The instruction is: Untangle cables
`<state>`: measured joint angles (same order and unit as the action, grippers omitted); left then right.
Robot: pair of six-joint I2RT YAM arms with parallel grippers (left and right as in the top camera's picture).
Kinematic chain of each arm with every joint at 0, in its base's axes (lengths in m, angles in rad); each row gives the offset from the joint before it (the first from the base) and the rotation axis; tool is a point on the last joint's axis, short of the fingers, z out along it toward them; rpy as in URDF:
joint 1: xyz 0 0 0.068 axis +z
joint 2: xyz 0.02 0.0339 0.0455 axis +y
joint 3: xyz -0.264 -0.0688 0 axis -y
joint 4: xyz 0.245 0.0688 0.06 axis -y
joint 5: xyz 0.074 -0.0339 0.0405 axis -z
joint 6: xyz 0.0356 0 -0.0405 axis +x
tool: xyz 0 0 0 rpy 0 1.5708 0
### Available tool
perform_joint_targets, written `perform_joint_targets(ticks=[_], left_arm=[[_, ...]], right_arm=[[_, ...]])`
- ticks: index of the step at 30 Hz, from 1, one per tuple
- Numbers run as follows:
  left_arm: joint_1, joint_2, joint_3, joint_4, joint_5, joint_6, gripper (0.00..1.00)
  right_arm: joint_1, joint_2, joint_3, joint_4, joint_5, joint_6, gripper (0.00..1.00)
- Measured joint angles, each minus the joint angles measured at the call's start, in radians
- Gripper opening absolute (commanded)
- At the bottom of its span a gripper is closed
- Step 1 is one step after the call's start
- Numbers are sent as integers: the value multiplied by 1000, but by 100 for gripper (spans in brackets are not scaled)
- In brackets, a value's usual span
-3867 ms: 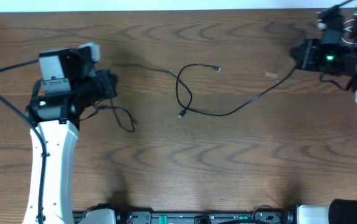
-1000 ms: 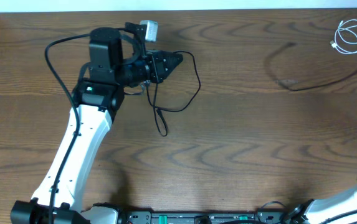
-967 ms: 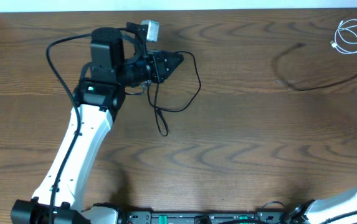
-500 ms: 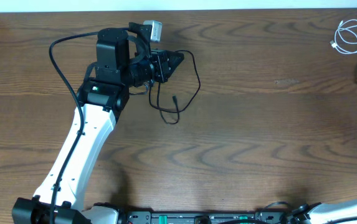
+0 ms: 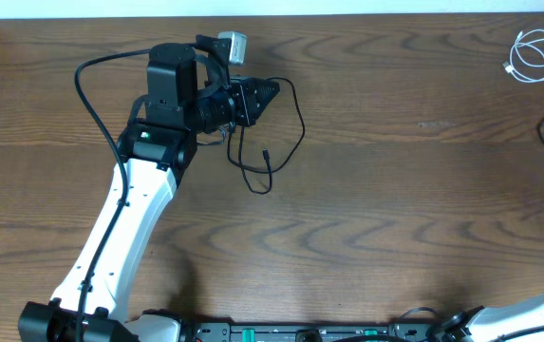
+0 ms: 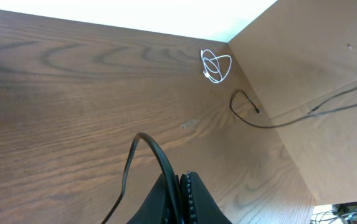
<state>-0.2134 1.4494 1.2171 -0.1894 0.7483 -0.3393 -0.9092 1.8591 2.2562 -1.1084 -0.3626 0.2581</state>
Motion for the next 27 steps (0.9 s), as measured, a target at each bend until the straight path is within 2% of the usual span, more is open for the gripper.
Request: perform_joint_targets(ticks=[6, 12, 13, 14, 15, 21, 27], left_arm=[[0, 0, 0, -10, 0, 0, 8], [0, 1, 0, -9, 0, 0, 8], [0, 1, 0, -9, 0, 0, 8], [0, 1, 0, -9, 0, 0, 8], [0, 1, 0, -9, 0, 0, 7], [0, 1, 0, -13, 0, 0, 8], [0, 1, 0, -14, 0, 0, 7]], right_arm=[[13, 1, -243, 365, -238, -133, 1], [19, 6, -380, 553, -388, -173, 2], [19, 13, -393, 567, -400, -176, 14], [19, 21, -401, 576, -409, -180, 60], [19, 34, -403, 578, -416, -187, 99], [18, 117, -417, 560, -432, -179, 99], [18, 124, -418, 547, -485, -167, 99]])
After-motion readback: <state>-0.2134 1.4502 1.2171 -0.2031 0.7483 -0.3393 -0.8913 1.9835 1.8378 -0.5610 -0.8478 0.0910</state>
